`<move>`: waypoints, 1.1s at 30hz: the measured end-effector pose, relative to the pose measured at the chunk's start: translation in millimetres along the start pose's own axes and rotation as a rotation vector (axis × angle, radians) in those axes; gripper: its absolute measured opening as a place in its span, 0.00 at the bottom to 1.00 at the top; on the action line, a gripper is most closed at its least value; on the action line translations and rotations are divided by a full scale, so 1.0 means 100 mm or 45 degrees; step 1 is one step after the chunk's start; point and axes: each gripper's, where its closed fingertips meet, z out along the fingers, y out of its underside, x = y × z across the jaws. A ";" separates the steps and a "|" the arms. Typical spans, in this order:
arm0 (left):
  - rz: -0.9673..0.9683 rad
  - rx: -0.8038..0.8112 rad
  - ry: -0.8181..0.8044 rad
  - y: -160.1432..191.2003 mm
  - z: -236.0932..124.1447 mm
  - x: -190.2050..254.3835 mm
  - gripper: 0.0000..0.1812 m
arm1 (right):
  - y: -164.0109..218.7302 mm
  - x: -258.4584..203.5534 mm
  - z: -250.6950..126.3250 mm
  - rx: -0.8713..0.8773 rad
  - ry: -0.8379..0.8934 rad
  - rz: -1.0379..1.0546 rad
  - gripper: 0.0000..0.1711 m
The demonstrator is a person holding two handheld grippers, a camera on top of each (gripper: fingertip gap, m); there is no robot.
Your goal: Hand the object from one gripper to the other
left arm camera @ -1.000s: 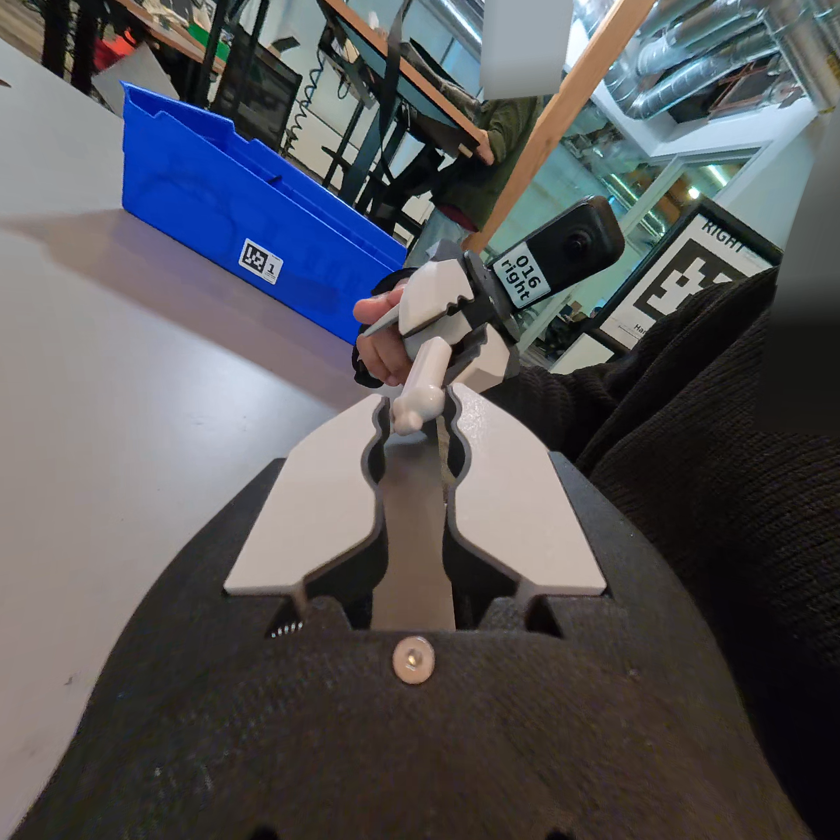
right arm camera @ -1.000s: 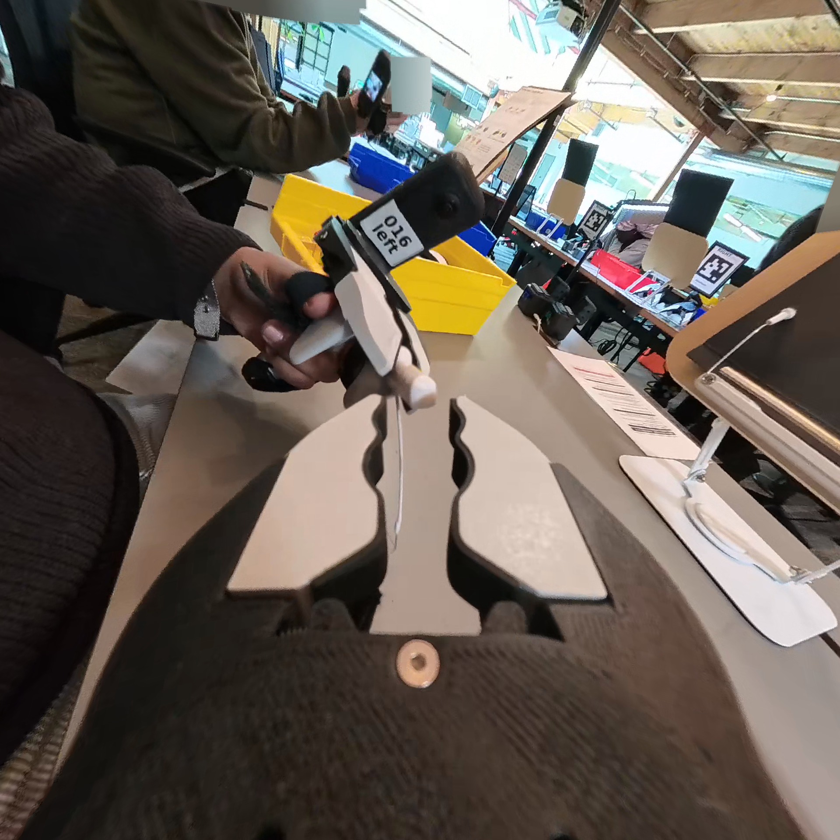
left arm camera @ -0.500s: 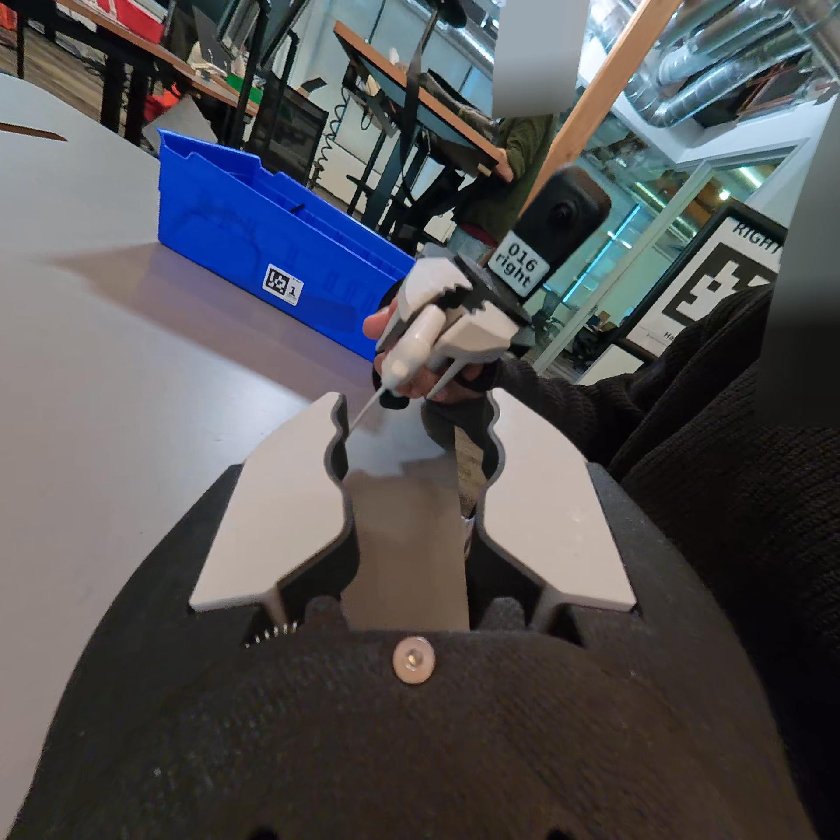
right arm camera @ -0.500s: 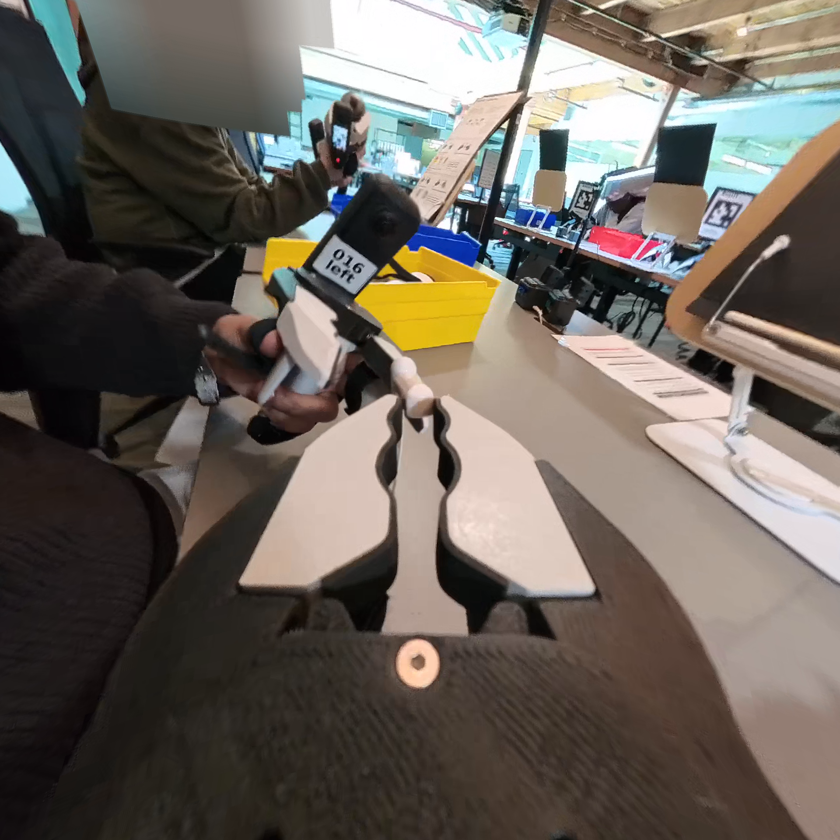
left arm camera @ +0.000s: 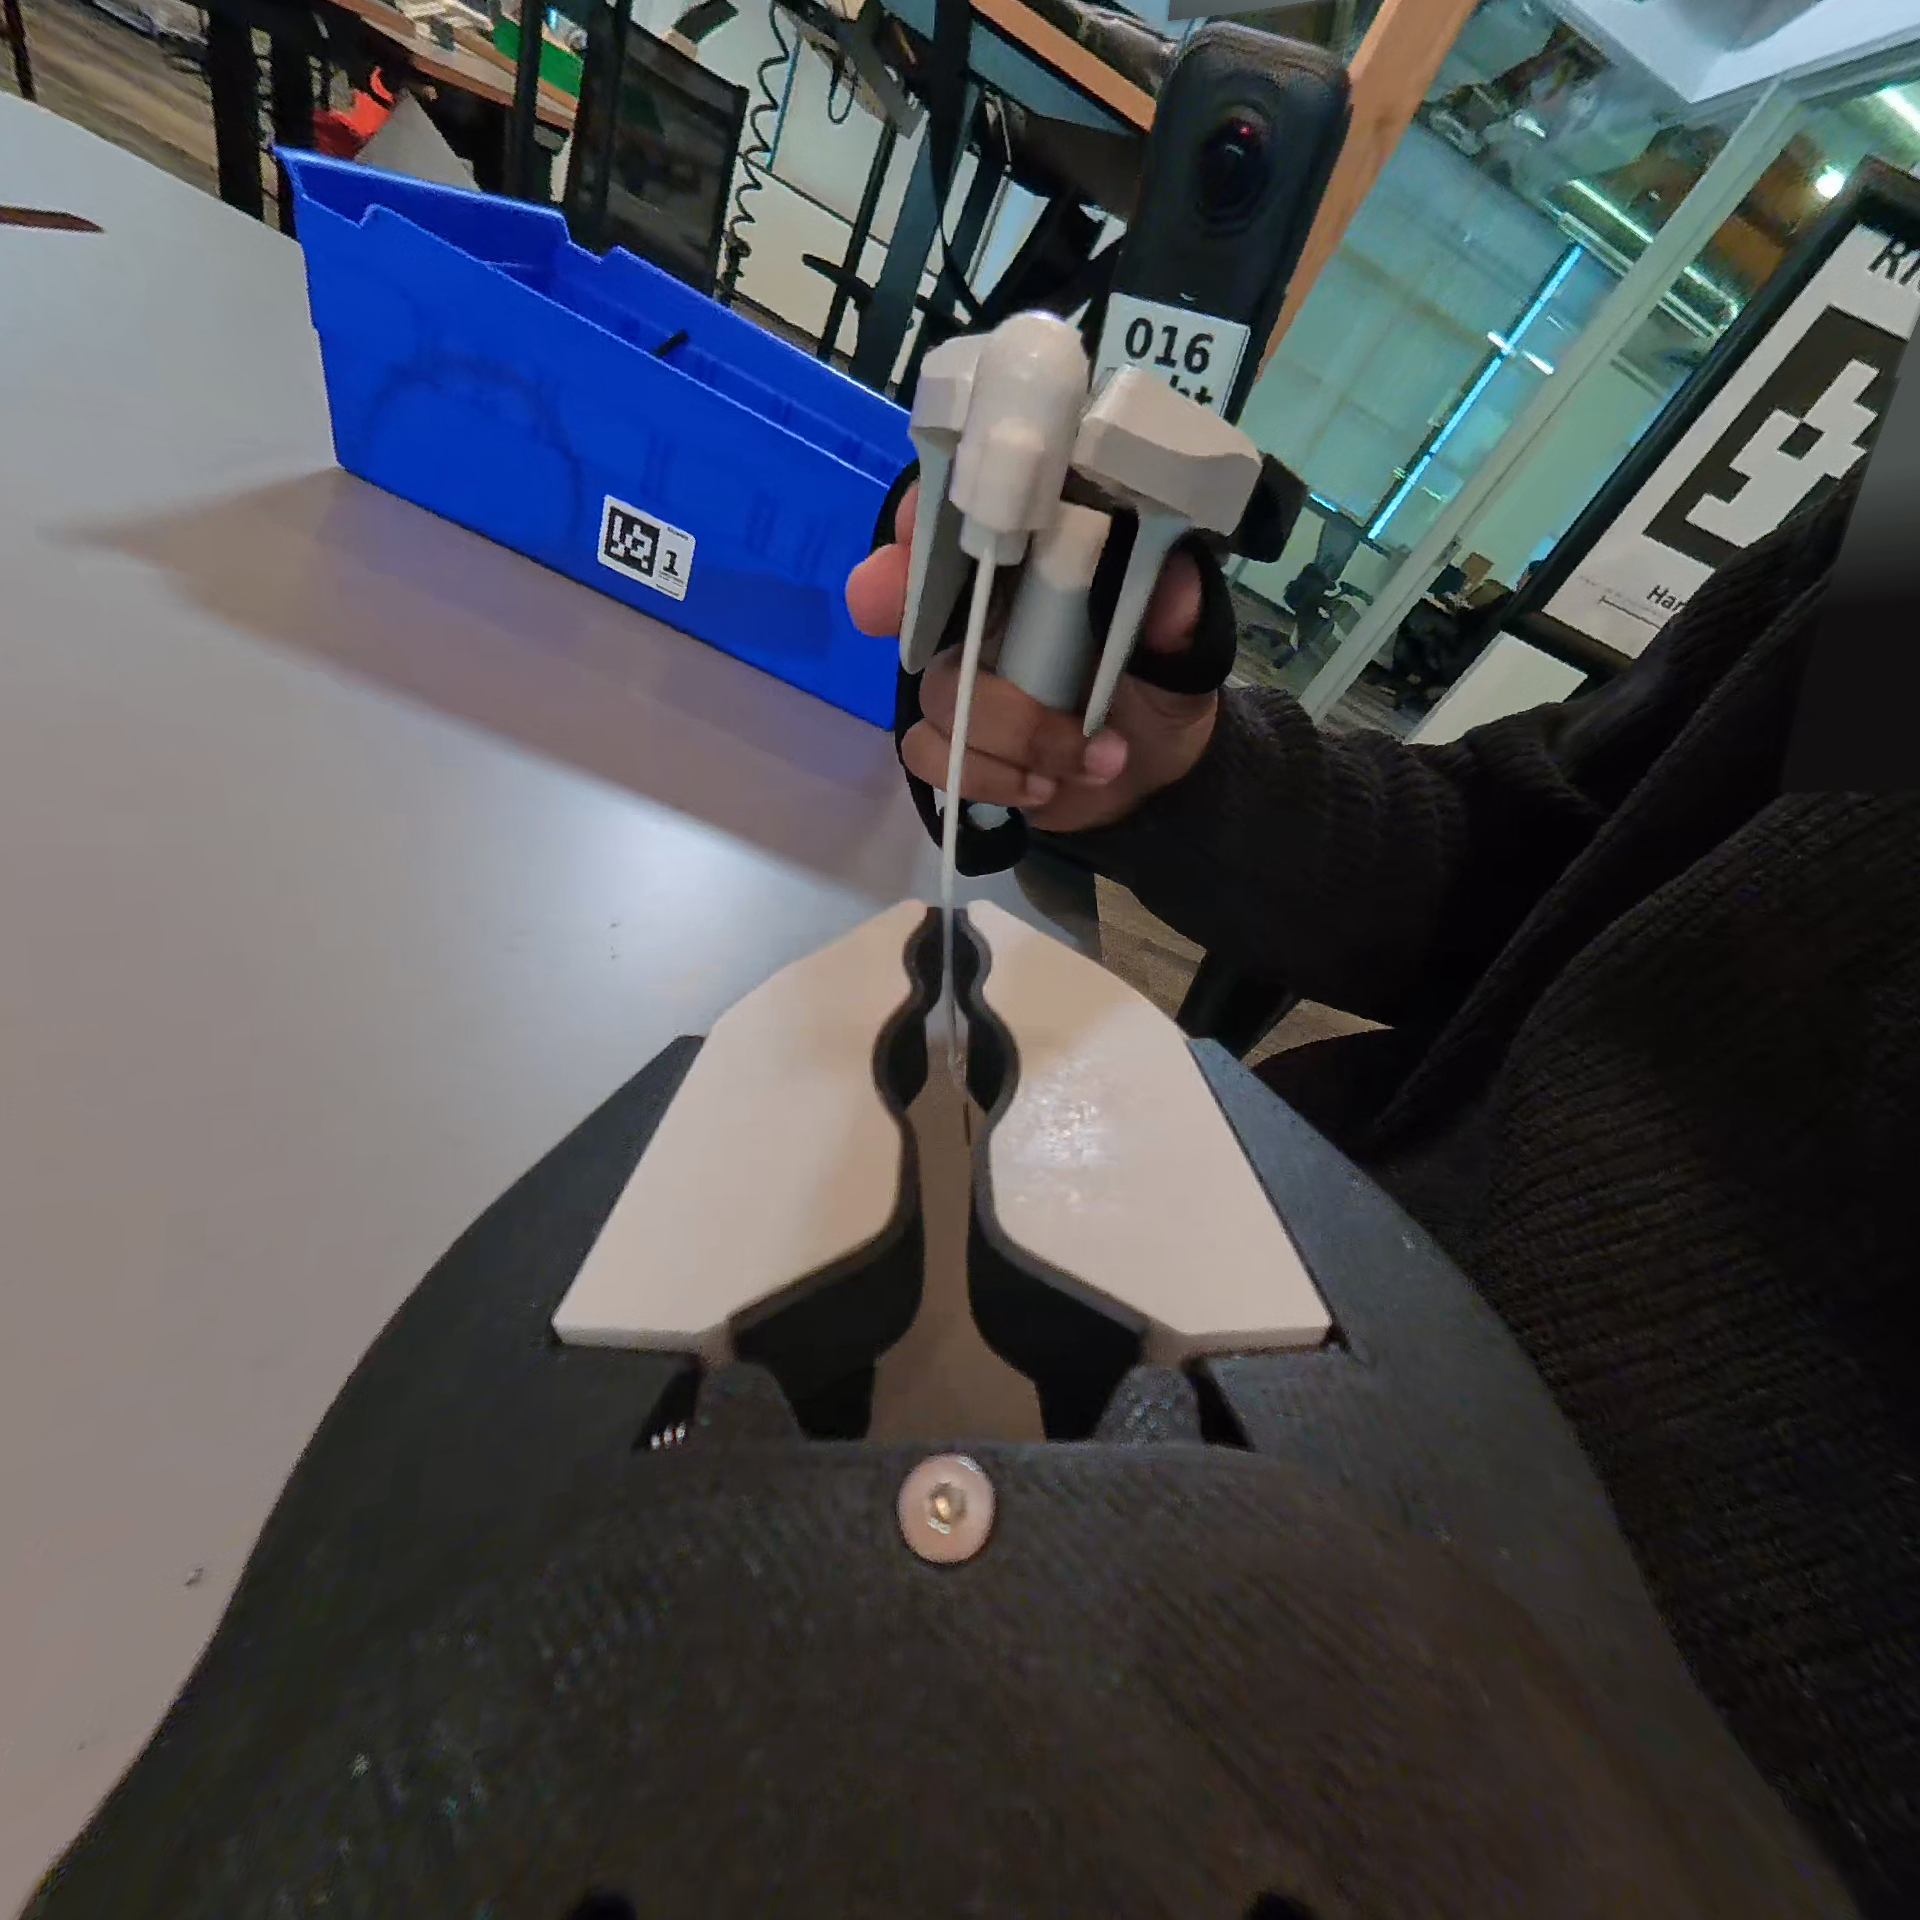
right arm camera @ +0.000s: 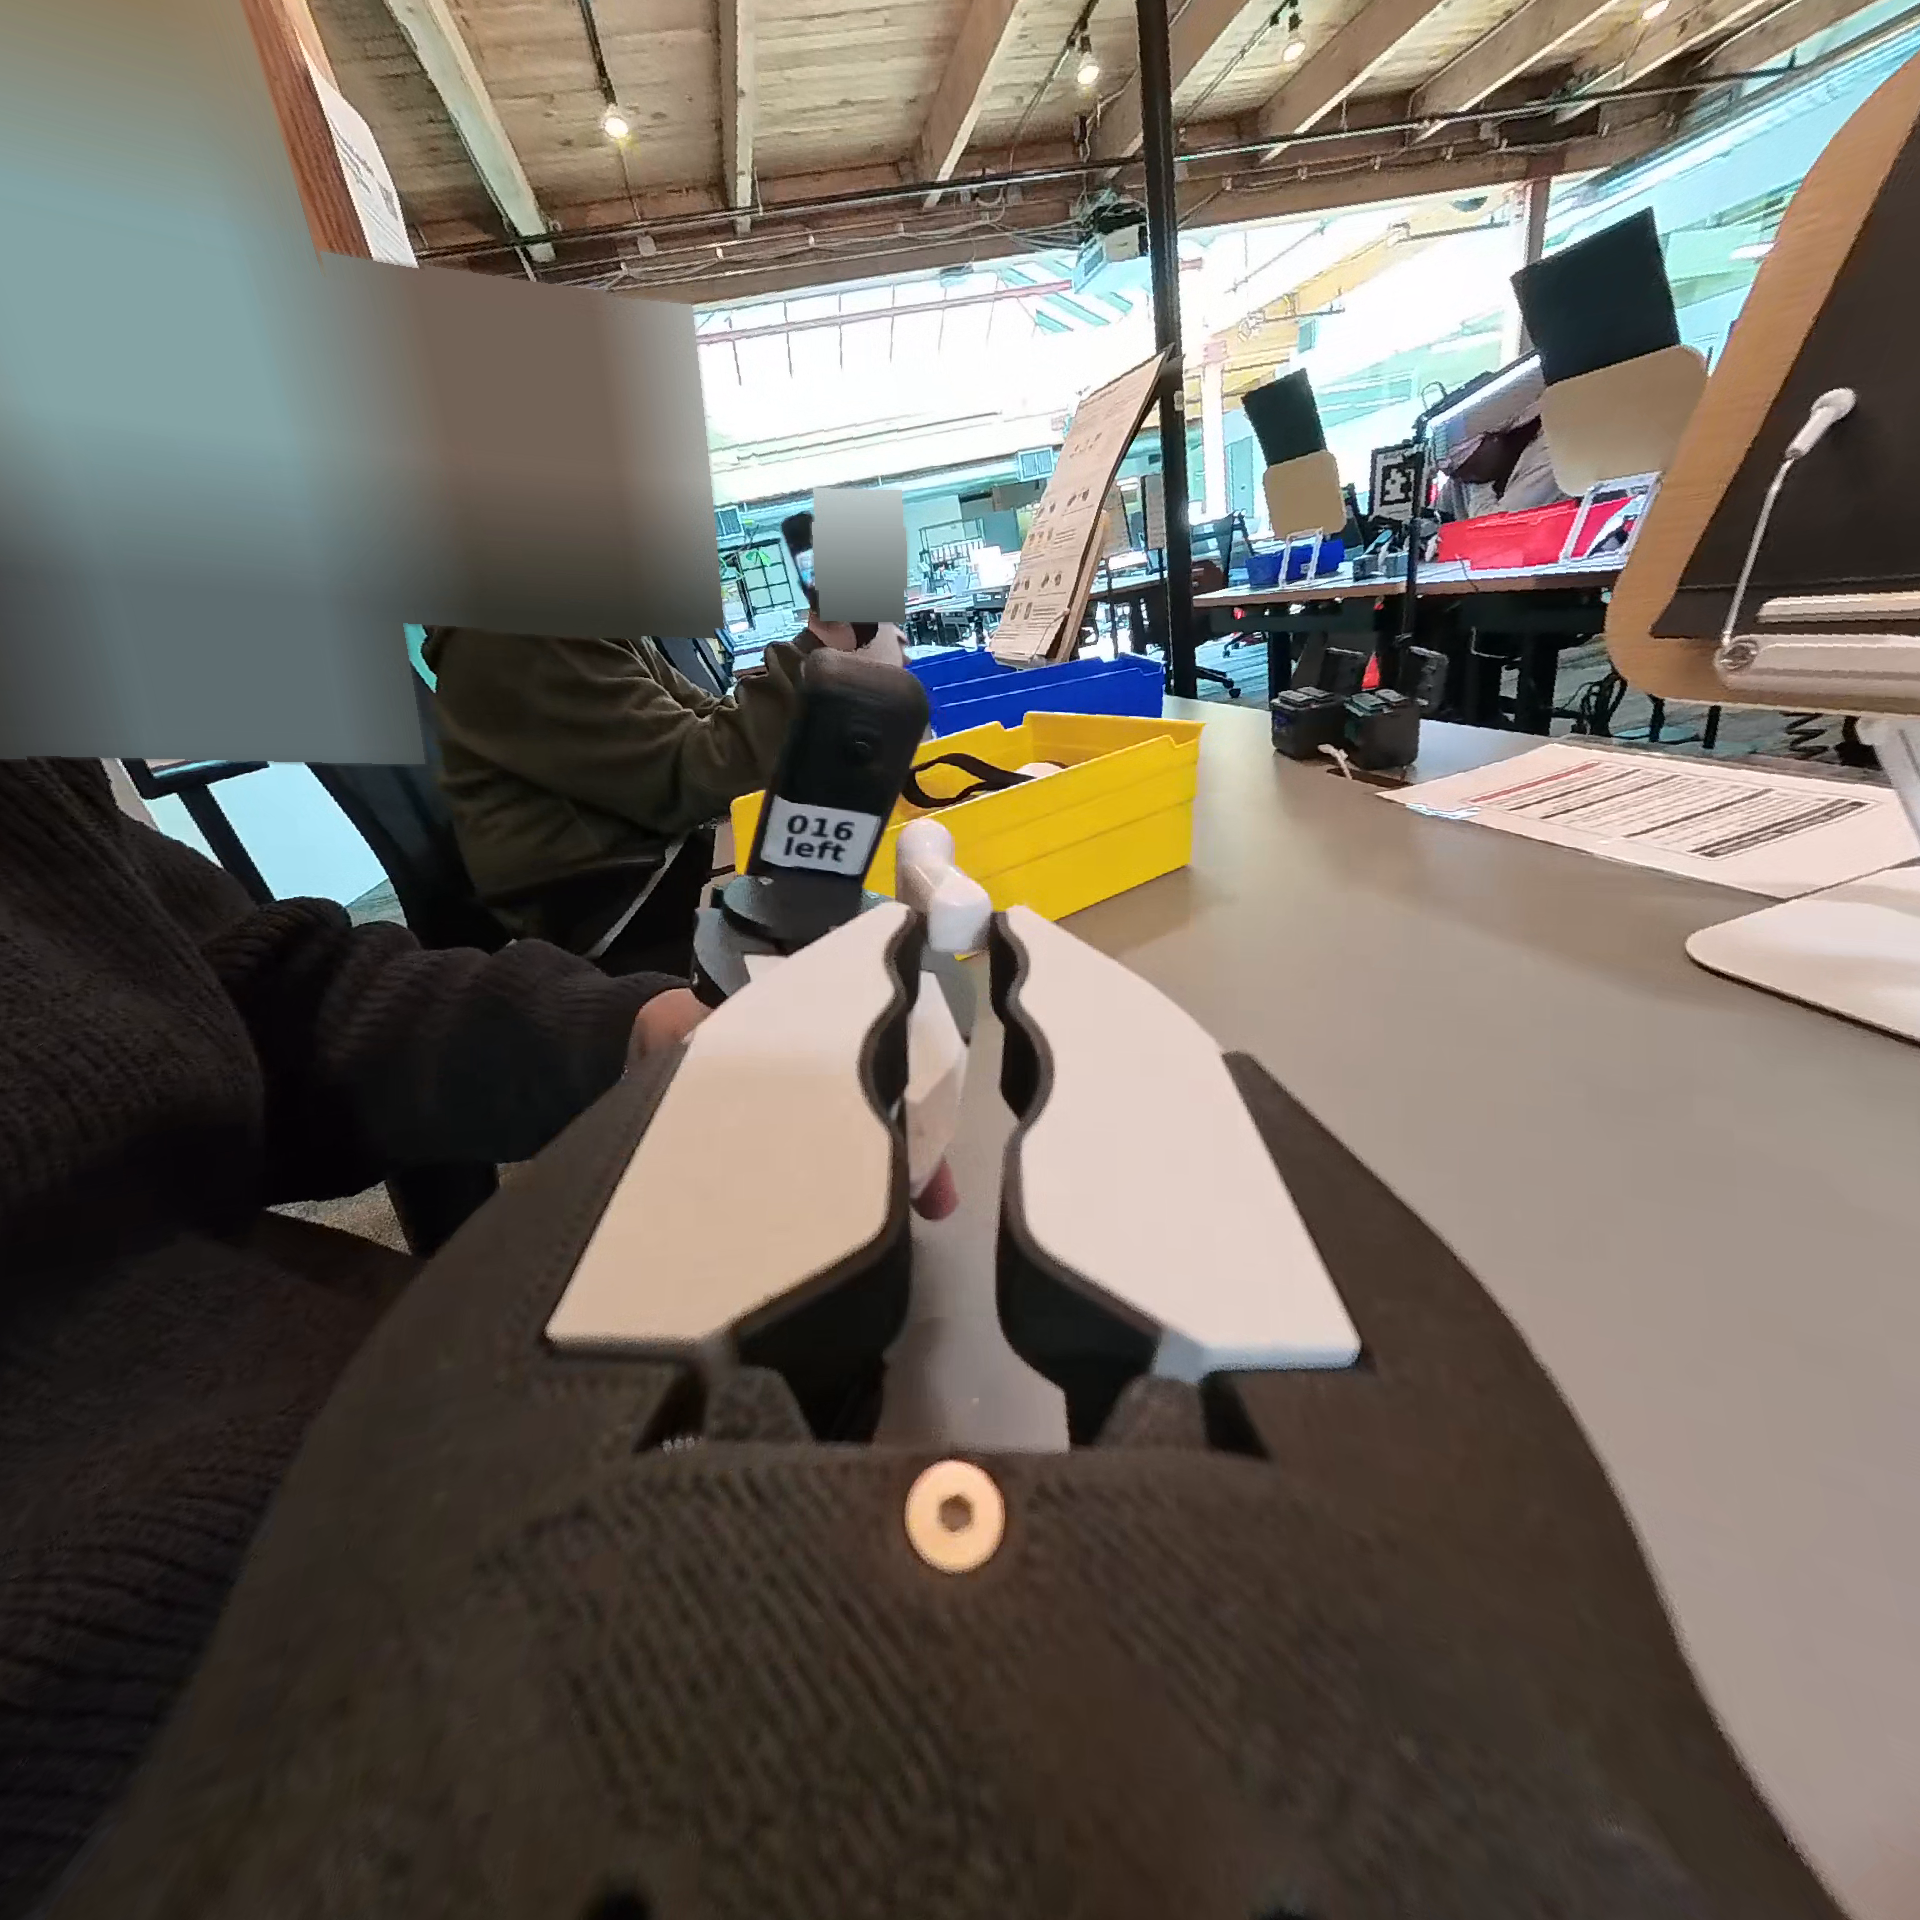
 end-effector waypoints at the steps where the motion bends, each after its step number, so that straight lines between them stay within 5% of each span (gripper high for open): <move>1: 0.000 0.004 0.001 -0.01 -0.01 0.00 0.01 | 0.00 0.01 0.00 0.003 0.002 0.002 0.08; 33: -0.014 0.027 0.009 -0.04 -0.02 0.01 0.08 | -0.04 0.01 -0.01 0.051 -0.022 0.061 0.07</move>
